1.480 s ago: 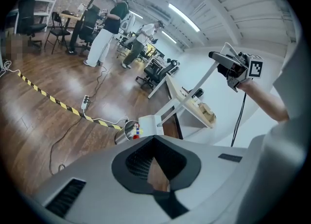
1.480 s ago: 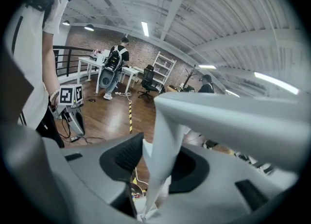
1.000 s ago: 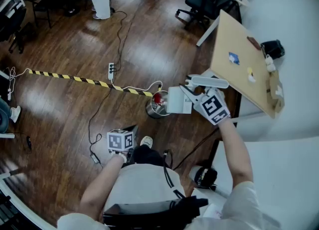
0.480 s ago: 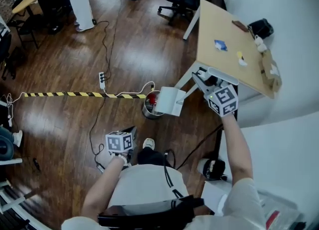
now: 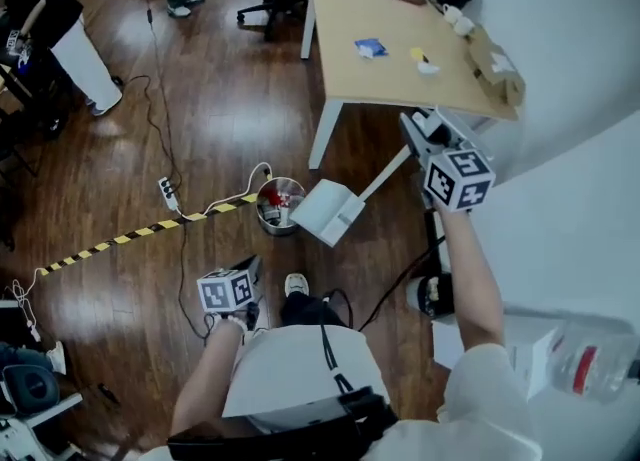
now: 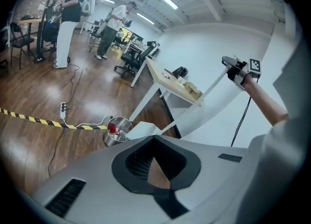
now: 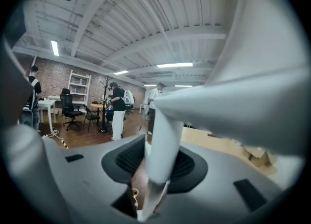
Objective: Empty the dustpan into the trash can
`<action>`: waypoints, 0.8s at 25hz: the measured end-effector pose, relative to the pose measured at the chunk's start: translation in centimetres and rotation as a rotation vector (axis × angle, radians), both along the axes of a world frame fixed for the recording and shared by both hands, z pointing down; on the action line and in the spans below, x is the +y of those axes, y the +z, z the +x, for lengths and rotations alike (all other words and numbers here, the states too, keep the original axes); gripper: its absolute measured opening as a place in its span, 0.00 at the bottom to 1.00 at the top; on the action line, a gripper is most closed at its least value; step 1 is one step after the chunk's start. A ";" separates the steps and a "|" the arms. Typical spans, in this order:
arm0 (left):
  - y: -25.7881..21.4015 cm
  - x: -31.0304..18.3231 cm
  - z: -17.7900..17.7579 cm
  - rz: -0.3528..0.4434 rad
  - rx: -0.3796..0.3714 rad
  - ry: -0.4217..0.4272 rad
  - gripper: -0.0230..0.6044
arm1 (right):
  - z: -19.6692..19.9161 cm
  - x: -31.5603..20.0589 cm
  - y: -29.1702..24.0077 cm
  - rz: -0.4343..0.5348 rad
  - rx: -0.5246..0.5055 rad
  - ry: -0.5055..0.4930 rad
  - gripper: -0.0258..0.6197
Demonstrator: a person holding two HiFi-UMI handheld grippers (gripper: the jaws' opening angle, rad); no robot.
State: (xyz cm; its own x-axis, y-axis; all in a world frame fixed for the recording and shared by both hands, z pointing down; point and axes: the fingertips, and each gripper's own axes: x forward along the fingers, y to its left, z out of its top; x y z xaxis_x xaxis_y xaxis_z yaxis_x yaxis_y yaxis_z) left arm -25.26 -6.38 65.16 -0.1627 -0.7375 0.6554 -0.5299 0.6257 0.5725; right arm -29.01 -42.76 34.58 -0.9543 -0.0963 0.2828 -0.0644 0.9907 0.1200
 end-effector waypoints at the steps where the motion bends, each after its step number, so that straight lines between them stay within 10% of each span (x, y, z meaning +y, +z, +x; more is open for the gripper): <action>1: 0.0 -0.4 -0.1 0.001 0.001 0.012 0.03 | 0.7 -0.7 -0.3 0.007 0.003 0.028 0.26; 20: 2.5 -7.4 4.9 -0.103 0.055 0.204 0.03 | 18.8 -17.9 19.4 -0.086 -0.005 0.758 0.26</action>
State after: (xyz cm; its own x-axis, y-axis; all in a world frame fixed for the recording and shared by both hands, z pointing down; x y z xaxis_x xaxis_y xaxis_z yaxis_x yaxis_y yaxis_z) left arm -20.31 -13.74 67.66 0.0206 -0.6805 0.7324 -0.6212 0.5653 0.5427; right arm -10.21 -60.68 54.03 -0.6372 -0.7035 0.3146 -0.7311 0.6810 0.0419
